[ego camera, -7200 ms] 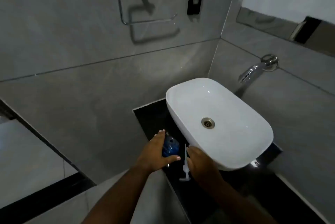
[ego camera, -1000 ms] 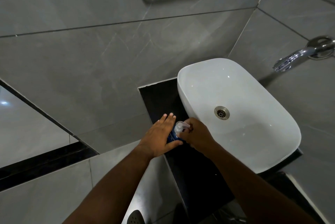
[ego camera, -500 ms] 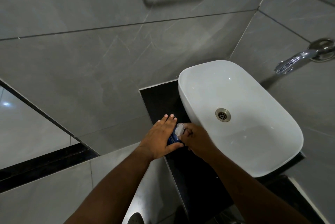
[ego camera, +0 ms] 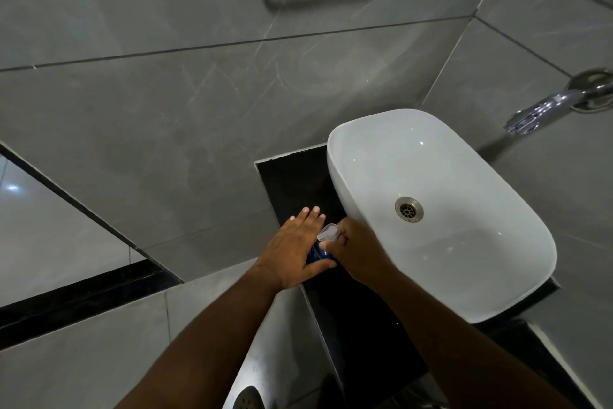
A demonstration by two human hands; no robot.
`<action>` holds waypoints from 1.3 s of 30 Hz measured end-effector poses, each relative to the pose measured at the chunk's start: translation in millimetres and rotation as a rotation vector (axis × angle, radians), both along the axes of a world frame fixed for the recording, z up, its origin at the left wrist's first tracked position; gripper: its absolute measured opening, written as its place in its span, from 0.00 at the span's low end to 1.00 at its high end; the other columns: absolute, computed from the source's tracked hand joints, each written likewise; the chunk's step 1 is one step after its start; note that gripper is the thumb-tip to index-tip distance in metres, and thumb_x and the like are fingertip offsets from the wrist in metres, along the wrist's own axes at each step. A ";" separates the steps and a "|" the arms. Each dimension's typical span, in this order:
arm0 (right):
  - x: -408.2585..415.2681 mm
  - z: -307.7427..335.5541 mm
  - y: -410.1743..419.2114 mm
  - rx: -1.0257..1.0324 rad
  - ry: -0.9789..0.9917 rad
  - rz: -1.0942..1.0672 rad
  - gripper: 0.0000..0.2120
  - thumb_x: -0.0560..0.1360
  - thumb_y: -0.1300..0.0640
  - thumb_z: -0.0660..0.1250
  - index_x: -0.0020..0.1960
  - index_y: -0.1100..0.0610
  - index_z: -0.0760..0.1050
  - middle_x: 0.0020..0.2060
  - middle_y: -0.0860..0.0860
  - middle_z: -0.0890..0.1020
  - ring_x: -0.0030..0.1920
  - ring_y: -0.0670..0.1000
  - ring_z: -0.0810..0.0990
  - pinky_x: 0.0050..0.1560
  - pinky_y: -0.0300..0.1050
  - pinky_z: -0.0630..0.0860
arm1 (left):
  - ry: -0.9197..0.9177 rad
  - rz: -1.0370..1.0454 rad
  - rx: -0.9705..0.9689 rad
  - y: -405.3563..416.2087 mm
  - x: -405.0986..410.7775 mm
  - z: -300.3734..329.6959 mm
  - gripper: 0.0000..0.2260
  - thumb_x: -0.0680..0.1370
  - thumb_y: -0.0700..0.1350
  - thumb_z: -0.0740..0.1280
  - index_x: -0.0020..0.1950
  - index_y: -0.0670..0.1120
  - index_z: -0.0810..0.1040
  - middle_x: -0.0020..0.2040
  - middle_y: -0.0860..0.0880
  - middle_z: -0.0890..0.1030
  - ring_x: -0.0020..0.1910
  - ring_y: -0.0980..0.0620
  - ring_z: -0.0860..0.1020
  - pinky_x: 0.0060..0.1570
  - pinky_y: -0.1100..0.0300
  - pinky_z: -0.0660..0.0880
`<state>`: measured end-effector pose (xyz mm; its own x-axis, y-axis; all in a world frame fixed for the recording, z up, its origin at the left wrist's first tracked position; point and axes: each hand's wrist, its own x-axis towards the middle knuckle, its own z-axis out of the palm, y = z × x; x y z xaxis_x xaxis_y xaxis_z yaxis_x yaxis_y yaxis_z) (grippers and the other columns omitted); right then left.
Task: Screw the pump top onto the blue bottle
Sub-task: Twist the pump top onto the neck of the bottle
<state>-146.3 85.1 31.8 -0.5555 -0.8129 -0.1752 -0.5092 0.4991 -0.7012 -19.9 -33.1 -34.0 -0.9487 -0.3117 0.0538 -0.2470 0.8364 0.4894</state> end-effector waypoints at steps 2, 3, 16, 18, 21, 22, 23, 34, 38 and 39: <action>-2.0 -0.9 -1.3 0.010 -0.005 -0.013 0.10 0.70 0.49 0.72 0.41 0.51 0.72 0.33 0.47 0.78 0.34 0.45 0.77 0.33 0.36 0.73 | -0.005 0.002 0.008 -0.4 0.3 0.1 0.40 0.76 0.70 0.56 0.80 0.50 0.48 0.79 0.51 0.46 0.78 0.54 0.41 0.75 0.55 0.41; -3.3 1.0 -1.1 0.012 -0.028 -0.005 0.10 0.69 0.50 0.73 0.45 0.51 0.73 0.35 0.47 0.79 0.36 0.46 0.79 0.35 0.38 0.76 | -0.006 0.002 0.010 -0.6 0.5 0.3 0.40 0.76 0.70 0.56 0.80 0.50 0.48 0.80 0.51 0.46 0.78 0.54 0.41 0.75 0.55 0.41; -4.6 3.0 0.4 -0.036 -0.038 0.091 0.06 0.73 0.52 0.69 0.47 0.50 0.75 0.37 0.42 0.78 0.39 0.43 0.78 0.37 0.29 0.71 | 0.025 0.013 0.047 -1.3 -1.2 -1.1 0.41 0.75 0.72 0.57 0.80 0.51 0.51 0.80 0.51 0.47 0.77 0.56 0.40 0.73 0.56 0.40; -7.1 5.1 1.2 -0.050 -0.092 0.168 0.09 0.74 0.54 0.67 0.54 0.51 0.76 0.40 0.40 0.79 0.44 0.39 0.79 0.42 0.27 0.73 | 0.038 0.015 0.070 -0.9 -1.0 -0.6 0.40 0.75 0.71 0.58 0.80 0.52 0.51 0.80 0.51 0.48 0.77 0.55 0.41 0.74 0.55 0.42; -9.3 2.2 1.3 0.026 -0.025 0.202 0.10 0.76 0.54 0.65 0.56 0.54 0.77 0.48 0.50 0.82 0.49 0.46 0.80 0.53 0.43 0.77 | 0.047 0.018 0.081 -0.5 -1.1 -1.7 0.40 0.75 0.71 0.59 0.79 0.52 0.51 0.80 0.51 0.48 0.78 0.55 0.41 0.74 0.53 0.43; -9.6 0.6 1.0 0.037 -0.005 0.187 0.10 0.76 0.54 0.65 0.56 0.54 0.76 0.49 0.52 0.81 0.49 0.49 0.79 0.53 0.45 0.76 | 0.051 0.021 0.085 -0.4 -1.2 -2.4 0.40 0.75 0.71 0.59 0.79 0.52 0.52 0.80 0.51 0.47 0.78 0.55 0.41 0.74 0.53 0.43; -9.5 -0.7 0.7 0.039 -0.002 0.168 0.10 0.75 0.53 0.65 0.56 0.54 0.76 0.50 0.51 0.81 0.49 0.48 0.79 0.52 0.44 0.76 | 0.053 0.025 0.093 -0.5 -1.1 -3.0 0.40 0.74 0.71 0.59 0.79 0.52 0.52 0.80 0.52 0.47 0.78 0.54 0.41 0.74 0.53 0.43; 0.3 5.2 0.6 -0.042 0.014 0.123 0.07 0.75 0.52 0.65 0.51 0.53 0.76 0.45 0.47 0.82 0.45 0.43 0.79 0.47 0.38 0.76 | 0.052 0.009 0.118 -4.2 -1.6 -5.1 0.40 0.74 0.70 0.60 0.79 0.53 0.52 0.79 0.54 0.46 0.77 0.59 0.37 0.74 0.55 0.41; -1.0 10.6 3.8 0.001 -0.016 0.153 0.08 0.76 0.54 0.65 0.54 0.54 0.76 0.48 0.50 0.83 0.48 0.47 0.80 0.52 0.45 0.78 | 0.057 0.000 0.097 -5.5 -2.7 -5.0 0.40 0.74 0.71 0.61 0.79 0.53 0.53 0.79 0.54 0.47 0.77 0.58 0.38 0.74 0.54 0.42; -0.8 10.4 3.9 0.000 -0.008 0.150 0.09 0.76 0.55 0.65 0.55 0.54 0.76 0.48 0.50 0.83 0.48 0.47 0.80 0.52 0.44 0.77 | 0.059 -0.003 0.097 -5.6 -2.7 -5.0 0.40 0.74 0.71 0.61 0.79 0.52 0.54 0.79 0.53 0.48 0.77 0.57 0.39 0.74 0.54 0.43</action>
<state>-147.2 89.1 42.2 -0.4266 -0.8866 -0.1788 -0.5721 0.4176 -0.7059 -22.6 -38.7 -38.9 -0.9456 -0.3155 0.0795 -0.2131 0.7852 0.5814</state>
